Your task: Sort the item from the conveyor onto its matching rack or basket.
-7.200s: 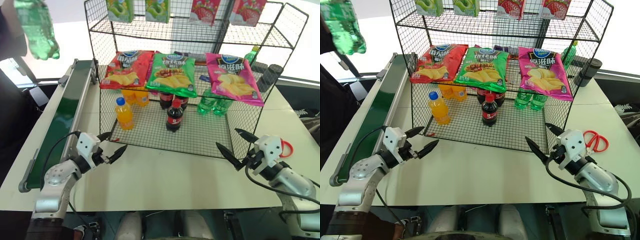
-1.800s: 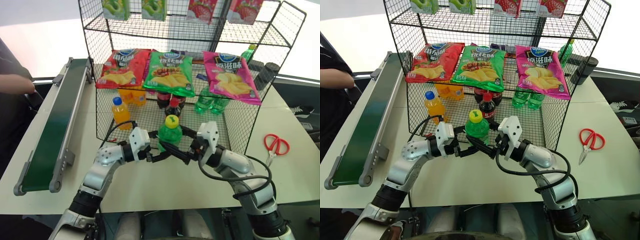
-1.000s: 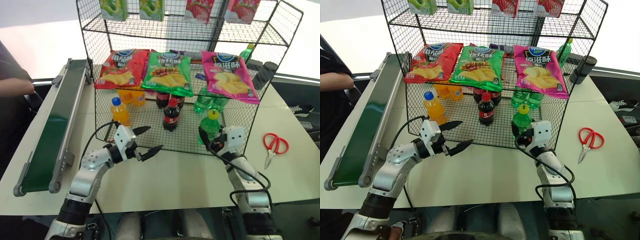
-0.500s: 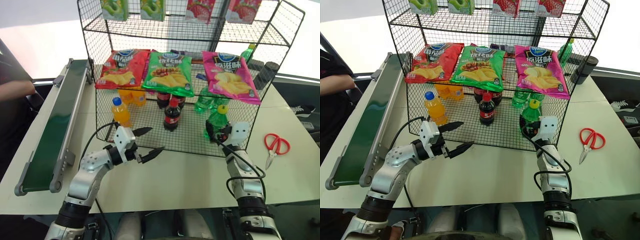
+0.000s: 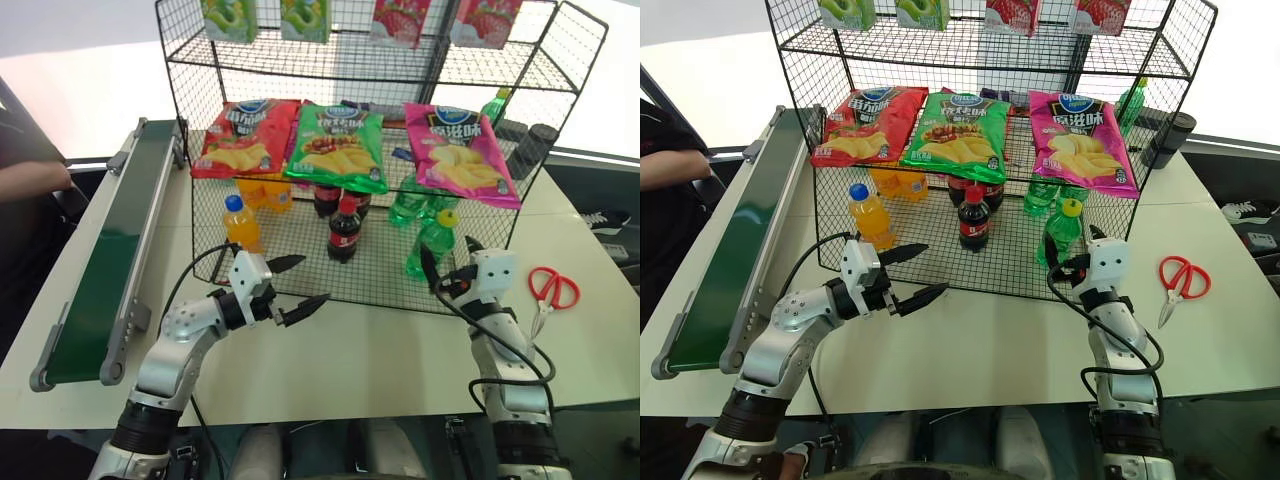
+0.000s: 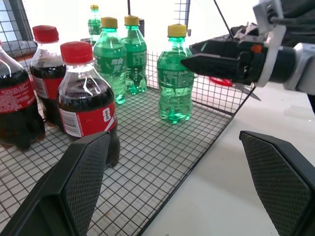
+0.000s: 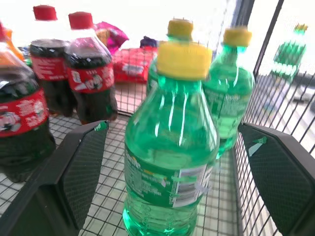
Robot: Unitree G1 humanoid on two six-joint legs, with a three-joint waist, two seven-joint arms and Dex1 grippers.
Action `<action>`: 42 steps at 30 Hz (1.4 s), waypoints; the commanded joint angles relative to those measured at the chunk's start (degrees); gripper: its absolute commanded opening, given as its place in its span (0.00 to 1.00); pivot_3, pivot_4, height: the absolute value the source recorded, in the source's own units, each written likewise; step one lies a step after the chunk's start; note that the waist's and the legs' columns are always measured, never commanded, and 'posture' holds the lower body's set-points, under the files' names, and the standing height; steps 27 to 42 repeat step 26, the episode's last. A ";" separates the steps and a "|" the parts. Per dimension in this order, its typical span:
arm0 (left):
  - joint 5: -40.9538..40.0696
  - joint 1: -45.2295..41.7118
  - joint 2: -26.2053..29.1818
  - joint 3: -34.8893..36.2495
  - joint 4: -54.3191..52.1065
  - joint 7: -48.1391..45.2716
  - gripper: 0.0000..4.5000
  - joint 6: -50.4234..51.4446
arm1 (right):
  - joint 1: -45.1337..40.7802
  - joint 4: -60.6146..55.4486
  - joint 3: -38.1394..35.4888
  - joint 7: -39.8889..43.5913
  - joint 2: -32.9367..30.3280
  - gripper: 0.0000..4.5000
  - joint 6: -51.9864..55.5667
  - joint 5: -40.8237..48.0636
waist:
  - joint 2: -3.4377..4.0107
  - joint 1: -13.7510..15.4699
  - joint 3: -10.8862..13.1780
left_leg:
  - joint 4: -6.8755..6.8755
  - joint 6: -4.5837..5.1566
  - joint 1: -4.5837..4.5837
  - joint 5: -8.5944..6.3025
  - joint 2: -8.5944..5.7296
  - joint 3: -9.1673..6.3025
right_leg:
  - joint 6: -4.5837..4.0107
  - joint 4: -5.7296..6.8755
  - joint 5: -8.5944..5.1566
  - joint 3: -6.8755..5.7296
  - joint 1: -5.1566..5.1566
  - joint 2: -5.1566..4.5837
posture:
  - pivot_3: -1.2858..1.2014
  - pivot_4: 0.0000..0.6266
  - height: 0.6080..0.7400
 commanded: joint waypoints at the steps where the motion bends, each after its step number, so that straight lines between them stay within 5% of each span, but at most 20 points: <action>1: 0.88 -0.38 1.30 1.09 -0.40 1.20 1.00 0.32 | 2.63 -8.60 -0.15 2.57 -2.59 0.99 2.09 1.21 | 0.00 -0.04 0.00 | 0.00 0.00 0.03 0.00 0.00 0.00 | 0.00 -0.01 0.00 0.00 0.04 0.00 | 0.52 0.24 1.00; 9: 1.53 2.30 7.32 5.52 -0.02 2.41 1.00 1.43 | 14.42 -21.15 -5.35 14.33 -12.06 0.99 7.75 10.89 | 0.00 -0.02 0.01 | -0.16 0.02 0.48 -0.01 0.00 0.02 | -0.01 -0.10 -0.02 0.00 0.40 0.01 | 0.52 0.24 1.00; 18: -0.86 7.20 12.89 14.20 0.88 2.01 1.00 1.43 | 19.51 -18.86 -15.54 22.35 -18.60 0.99 11.09 18.85 | -0.02 -0.04 0.02 | -0.19 0.03 0.55 -0.02 0.03 0.06 | -0.08 -0.09 -0.07 0.04 0.41 -0.04 | 0.52 0.24 1.00; 42: -1.92 8.03 13.06 15.38 0.48 0.79 1.00 1.20 | 17.04 -16.07 -15.18 24.10 -19.10 0.99 10.77 17.98 | -0.03 0.31 0.02 | -0.18 0.03 0.53 -0.02 0.01 0.08 | -0.13 -0.10 -0.09 0.04 0.42 -0.05 | 0.52 0.24 1.00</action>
